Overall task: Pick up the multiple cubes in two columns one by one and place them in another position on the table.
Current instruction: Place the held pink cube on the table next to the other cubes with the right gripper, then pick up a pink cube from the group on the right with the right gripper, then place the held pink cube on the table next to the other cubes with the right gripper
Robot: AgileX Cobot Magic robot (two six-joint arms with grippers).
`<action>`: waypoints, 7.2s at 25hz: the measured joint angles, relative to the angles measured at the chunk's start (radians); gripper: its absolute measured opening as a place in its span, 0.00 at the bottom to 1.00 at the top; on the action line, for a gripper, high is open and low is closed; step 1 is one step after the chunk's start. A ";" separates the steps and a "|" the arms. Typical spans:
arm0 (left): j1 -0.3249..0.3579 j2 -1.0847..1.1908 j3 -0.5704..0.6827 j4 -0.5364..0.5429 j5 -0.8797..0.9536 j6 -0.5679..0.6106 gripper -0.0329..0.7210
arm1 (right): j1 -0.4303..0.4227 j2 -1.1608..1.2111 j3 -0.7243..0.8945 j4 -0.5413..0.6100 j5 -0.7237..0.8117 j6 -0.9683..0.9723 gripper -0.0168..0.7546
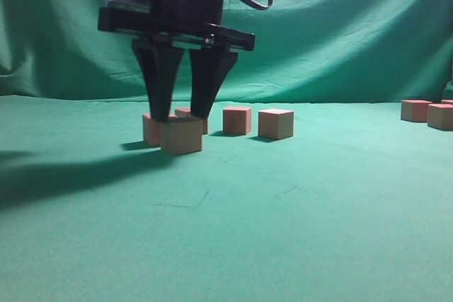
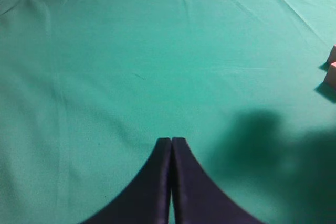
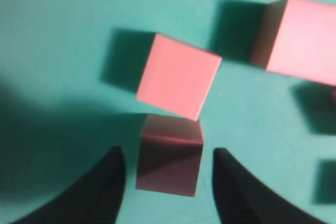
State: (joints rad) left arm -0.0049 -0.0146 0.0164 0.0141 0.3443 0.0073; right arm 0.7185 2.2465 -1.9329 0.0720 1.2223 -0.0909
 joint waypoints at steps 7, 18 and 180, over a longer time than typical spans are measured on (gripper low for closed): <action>0.000 0.000 0.000 0.000 0.000 0.000 0.04 | 0.000 0.000 -0.106 0.000 0.010 0.000 0.71; 0.000 0.000 0.000 0.000 0.000 0.000 0.04 | 0.001 -0.152 -0.196 -0.165 0.022 0.070 0.74; 0.000 0.000 0.000 0.002 0.000 0.000 0.04 | -0.015 -0.188 0.441 -0.001 -0.317 -0.397 0.37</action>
State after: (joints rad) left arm -0.0049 -0.0146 0.0164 0.0159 0.3443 0.0073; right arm 0.7038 2.0583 -1.4924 0.0712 0.9052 -0.4881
